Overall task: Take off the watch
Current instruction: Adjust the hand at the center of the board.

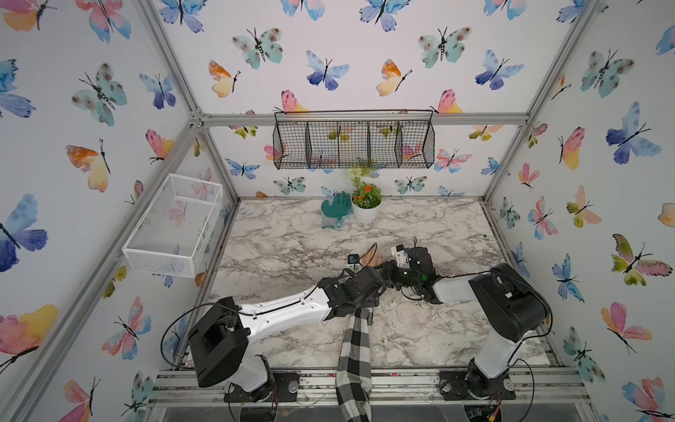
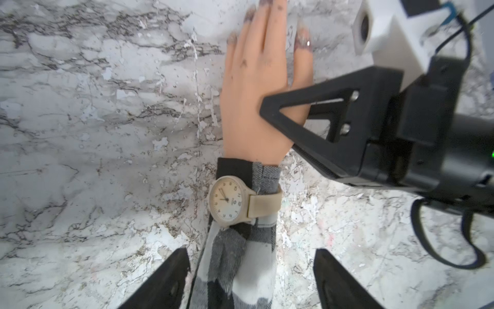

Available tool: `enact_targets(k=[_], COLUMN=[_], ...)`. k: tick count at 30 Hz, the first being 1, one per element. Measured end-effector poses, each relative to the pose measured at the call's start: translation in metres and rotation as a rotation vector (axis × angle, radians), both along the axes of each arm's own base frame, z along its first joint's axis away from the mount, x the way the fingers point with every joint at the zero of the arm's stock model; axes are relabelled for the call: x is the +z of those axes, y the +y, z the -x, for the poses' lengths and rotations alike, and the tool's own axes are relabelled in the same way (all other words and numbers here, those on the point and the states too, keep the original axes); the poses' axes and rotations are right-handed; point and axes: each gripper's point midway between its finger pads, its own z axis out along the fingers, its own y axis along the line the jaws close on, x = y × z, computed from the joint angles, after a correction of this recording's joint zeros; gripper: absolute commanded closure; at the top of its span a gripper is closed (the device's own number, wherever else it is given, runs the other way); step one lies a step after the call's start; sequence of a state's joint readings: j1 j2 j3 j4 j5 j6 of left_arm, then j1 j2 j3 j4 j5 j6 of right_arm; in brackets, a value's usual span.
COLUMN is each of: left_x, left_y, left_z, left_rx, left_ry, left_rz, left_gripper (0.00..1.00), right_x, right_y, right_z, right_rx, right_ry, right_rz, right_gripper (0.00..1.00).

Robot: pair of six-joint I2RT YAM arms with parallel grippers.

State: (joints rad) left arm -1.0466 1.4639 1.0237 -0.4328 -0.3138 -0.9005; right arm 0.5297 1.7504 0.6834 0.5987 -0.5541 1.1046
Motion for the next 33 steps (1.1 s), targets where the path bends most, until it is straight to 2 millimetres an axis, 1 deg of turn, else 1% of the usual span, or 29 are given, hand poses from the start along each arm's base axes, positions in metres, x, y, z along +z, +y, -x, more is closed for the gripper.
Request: enact_targets(k=[2, 6, 8, 10, 12, 16, 18, 21, 25, 29, 31, 33], left_x=[0.010, 0.020, 0.022, 0.023, 0.022, 0.015, 0.013, 0.008, 0.001, -0.008, -0.011, -0.012], left_y=[0.007, 0.027, 0.043, 0.058, 0.078, 0.113, 0.124, 0.133, 0.141, 0.149, 0.154, 0.158], left_z=[-0.005, -0.013, -0.021, -0.028, -0.037, -0.050, -0.053, -0.055, -0.057, -0.057, -0.058, -0.058], left_rx=[0.021, 0.073, 0.116, 0.158, 0.214, 0.295, 0.313, 0.320, 0.318, 0.318, 0.326, 0.333], left_ry=[-0.021, -0.047, -0.058, -0.063, -0.065, -0.058, -0.051, -0.042, -0.030, -0.013, -0.006, -0.005], left_rz=[0.028, 0.051, 0.058, 0.063, 0.066, 0.066, 0.069, 0.078, 0.098, 0.117, 0.132, 0.147], left_gripper=[0.15, 0.12, 0.11, 0.11, 0.11, 0.11, 0.11, 0.11, 0.11, 0.11, 0.11, 0.10], right_x=[0.001, 0.007, 0.010, 0.014, 0.017, 0.016, 0.014, 0.015, 0.026, 0.033, 0.027, 0.017], right_y=[-0.004, -0.007, -0.010, -0.013, -0.017, -0.029, -0.037, -0.051, -0.062, -0.054, -0.045, -0.038], right_z=[-0.002, -0.010, -0.015, -0.019, -0.021, -0.021, -0.019, -0.016, -0.017, -0.021, -0.021, -0.018], right_rx=[-0.008, -0.005, -0.004, -0.002, 0.001, 0.004, 0.004, 0.002, 0.006, 0.030, 0.052, 0.078], right_ry=[-0.006, -0.024, -0.037, -0.051, -0.060, -0.061, -0.055, -0.052, -0.066, -0.096, -0.106, -0.102], right_rz=[0.045, 0.137, 0.197, 0.259, 0.317, 0.466, 0.547, 0.677, 0.849, 0.994, 1.059, 1.119], right_gripper=[0.77, 0.79, 0.79, 0.79, 0.79, 0.80, 0.80, 0.81, 0.81, 0.81, 0.81, 0.81])
